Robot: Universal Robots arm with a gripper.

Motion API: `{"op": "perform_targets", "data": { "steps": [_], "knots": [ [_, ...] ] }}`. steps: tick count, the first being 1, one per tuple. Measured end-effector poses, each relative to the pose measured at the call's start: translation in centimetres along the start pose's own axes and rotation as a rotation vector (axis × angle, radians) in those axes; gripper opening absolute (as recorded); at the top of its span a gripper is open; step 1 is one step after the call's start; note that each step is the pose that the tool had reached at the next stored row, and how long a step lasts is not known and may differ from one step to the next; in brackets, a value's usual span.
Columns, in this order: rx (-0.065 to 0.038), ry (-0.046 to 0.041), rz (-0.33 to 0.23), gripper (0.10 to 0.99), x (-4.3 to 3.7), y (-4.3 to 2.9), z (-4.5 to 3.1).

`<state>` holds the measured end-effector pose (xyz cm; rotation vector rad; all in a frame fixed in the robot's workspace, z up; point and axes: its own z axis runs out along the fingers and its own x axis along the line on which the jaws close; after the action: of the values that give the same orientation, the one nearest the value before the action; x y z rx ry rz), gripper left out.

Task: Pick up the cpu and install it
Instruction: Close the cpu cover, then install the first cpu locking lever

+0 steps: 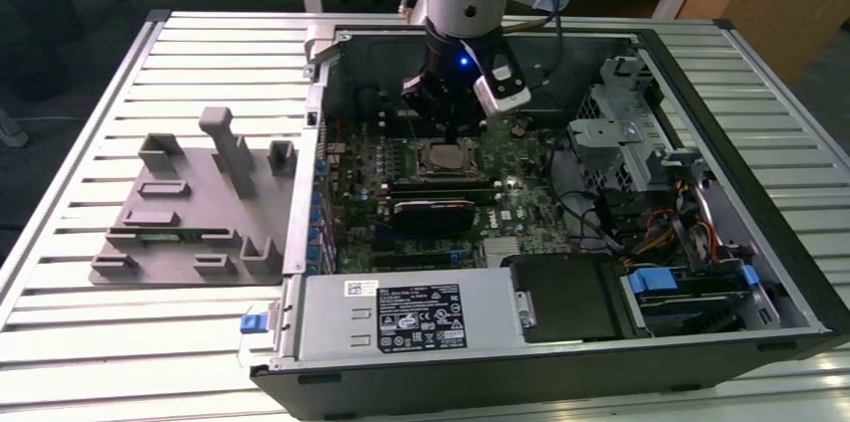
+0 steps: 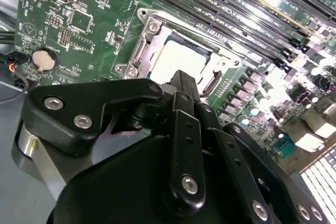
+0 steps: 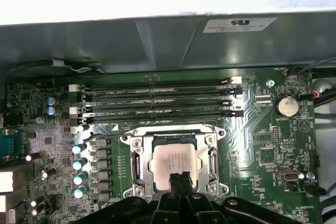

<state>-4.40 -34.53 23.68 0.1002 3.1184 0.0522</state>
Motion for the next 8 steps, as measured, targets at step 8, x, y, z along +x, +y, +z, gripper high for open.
{"op": "perform_targets", "data": {
  "steps": [8],
  "knots": [
    [0.000,0.0000,0.000,0.106,0.00,0.00,-0.08]
  ]
}}
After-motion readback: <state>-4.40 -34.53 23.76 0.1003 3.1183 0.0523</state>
